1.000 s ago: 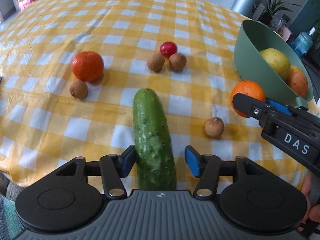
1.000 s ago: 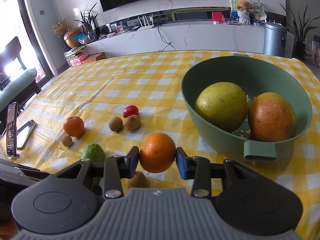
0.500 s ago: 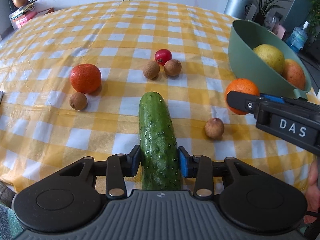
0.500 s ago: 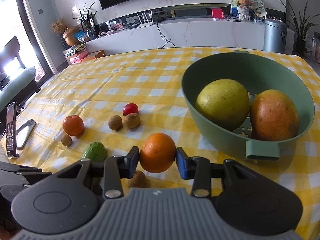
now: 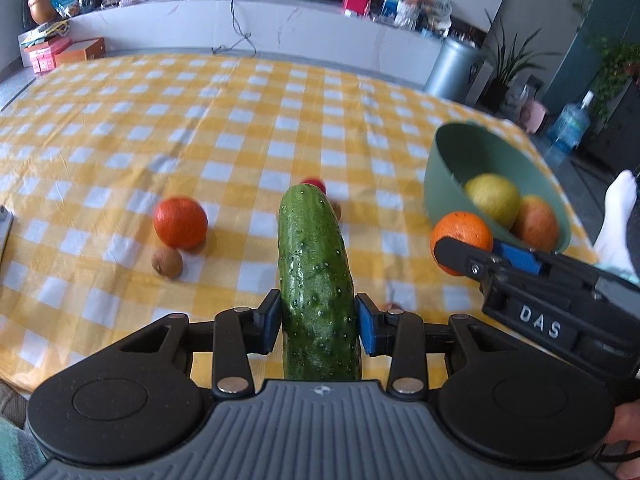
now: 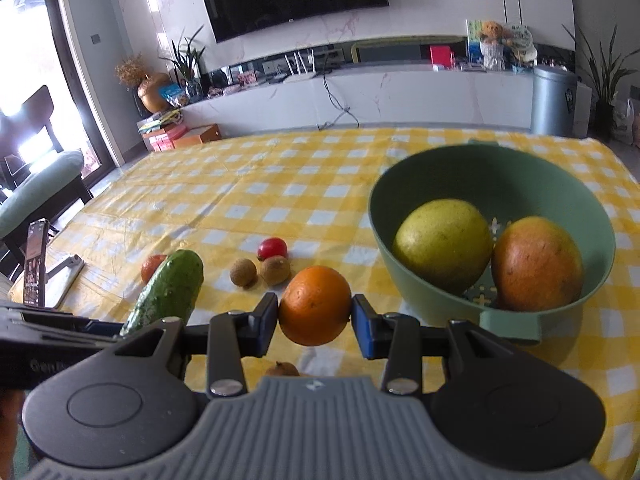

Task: Organize fruits
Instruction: 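Carry cucumber and orange over the green colander while the right tool opens to drop the orange, then open the left tool to drop the cucumber into the colander, then move both tools back toward the remaining orange and brown kiwis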

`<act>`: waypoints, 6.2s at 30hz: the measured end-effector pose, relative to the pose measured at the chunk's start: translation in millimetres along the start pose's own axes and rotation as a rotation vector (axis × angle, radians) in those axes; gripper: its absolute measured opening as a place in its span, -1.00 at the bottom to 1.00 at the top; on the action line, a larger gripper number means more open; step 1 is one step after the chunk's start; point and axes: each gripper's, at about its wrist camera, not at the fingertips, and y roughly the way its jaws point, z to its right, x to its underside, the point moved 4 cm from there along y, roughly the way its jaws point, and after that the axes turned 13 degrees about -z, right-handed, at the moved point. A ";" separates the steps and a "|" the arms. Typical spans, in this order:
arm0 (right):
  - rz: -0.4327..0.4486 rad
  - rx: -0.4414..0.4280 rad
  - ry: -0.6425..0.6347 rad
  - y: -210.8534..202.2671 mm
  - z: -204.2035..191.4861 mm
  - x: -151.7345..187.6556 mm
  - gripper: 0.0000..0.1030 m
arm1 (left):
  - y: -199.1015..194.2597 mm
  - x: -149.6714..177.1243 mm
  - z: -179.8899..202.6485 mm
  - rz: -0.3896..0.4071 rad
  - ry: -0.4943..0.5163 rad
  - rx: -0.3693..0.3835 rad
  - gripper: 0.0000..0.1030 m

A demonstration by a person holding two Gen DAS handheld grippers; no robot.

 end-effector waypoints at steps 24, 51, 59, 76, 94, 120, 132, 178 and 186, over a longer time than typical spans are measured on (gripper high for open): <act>0.211 0.178 -0.040 -39.8 51.6 -66.7 -0.27 | -18.6 -107.2 79.9 0.161 0.143 0.167 -0.15; -0.016 0.224 0.149 25.2 139.5 -90.9 -0.27 | 79.1 -152.4 158.5 0.050 0.516 0.135 -0.15; -0.083 0.214 0.197 35.7 145.5 -86.5 -0.27 | 97.1 -155.2 163.8 -0.044 0.594 0.111 -0.15; -0.112 0.195 0.254 38.7 149.0 -83.4 -0.25 | 82.0 -162.4 158.8 -0.059 0.569 0.164 -0.18; -0.031 0.169 0.354 10.8 165.6 -73.3 -0.17 | 83.0 -148.4 200.3 -0.182 0.966 0.039 -0.20; 0.005 0.073 0.340 -10.9 146.1 -57.5 -0.05 | 36.2 -139.0 161.3 -0.082 0.644 0.134 -0.10; -0.096 0.226 0.089 -10.7 113.9 -37.3 0.18 | 1.7 -97.3 77.9 -0.042 0.277 0.137 -0.05; 0.179 0.206 -0.050 -24.6 -9.9 -7.8 0.01 | -38.2 -28.1 -11.0 0.146 0.217 0.181 0.18; 0.083 0.170 -0.063 -4.3 -32.2 8.7 0.01 | -19.3 -27.8 -30.9 0.127 0.168 0.215 0.18</act>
